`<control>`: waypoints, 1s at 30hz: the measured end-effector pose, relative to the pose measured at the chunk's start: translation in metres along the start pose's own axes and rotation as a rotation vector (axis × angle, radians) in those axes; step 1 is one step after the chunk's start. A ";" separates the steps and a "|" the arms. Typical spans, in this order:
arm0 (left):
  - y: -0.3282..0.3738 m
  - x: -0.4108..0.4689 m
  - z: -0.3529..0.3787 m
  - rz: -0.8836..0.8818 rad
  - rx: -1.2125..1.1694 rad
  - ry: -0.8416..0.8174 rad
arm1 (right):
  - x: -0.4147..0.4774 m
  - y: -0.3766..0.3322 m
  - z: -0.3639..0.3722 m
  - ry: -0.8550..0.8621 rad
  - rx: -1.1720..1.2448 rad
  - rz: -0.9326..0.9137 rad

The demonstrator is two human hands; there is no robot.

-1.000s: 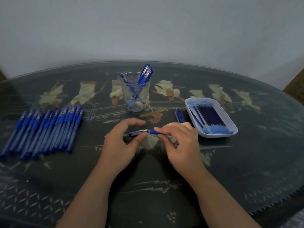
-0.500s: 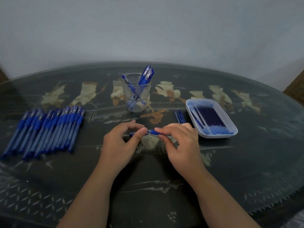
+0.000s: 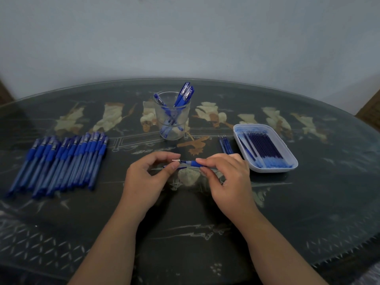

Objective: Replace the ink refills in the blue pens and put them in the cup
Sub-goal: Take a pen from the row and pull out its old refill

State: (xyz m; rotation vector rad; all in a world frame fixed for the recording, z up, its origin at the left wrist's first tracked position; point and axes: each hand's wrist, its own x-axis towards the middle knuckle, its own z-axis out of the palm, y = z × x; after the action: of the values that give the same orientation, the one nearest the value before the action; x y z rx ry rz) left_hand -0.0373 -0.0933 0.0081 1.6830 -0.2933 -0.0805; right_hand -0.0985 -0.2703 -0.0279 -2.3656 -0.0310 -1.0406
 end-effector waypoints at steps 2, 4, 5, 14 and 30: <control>0.002 0.000 0.000 -0.031 -0.074 -0.002 | 0.000 0.000 0.000 -0.005 0.004 0.001; 0.003 -0.001 -0.001 -0.030 -0.104 -0.003 | 0.000 0.000 0.000 -0.008 0.009 0.001; 0.003 0.000 -0.002 -0.025 -0.106 -0.002 | 0.000 0.000 0.000 -0.007 0.011 0.000; 0.002 0.003 -0.015 0.047 0.096 0.146 | 0.000 0.002 0.000 0.009 0.021 0.000; -0.009 0.011 -0.031 0.156 0.629 0.004 | 0.001 -0.009 -0.006 -0.003 -0.064 0.016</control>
State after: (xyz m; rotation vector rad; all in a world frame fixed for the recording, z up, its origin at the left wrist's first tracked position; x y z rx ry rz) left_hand -0.0187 -0.0646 0.0045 2.2735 -0.4802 0.1468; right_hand -0.1035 -0.2654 -0.0194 -2.4205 0.0198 -1.0453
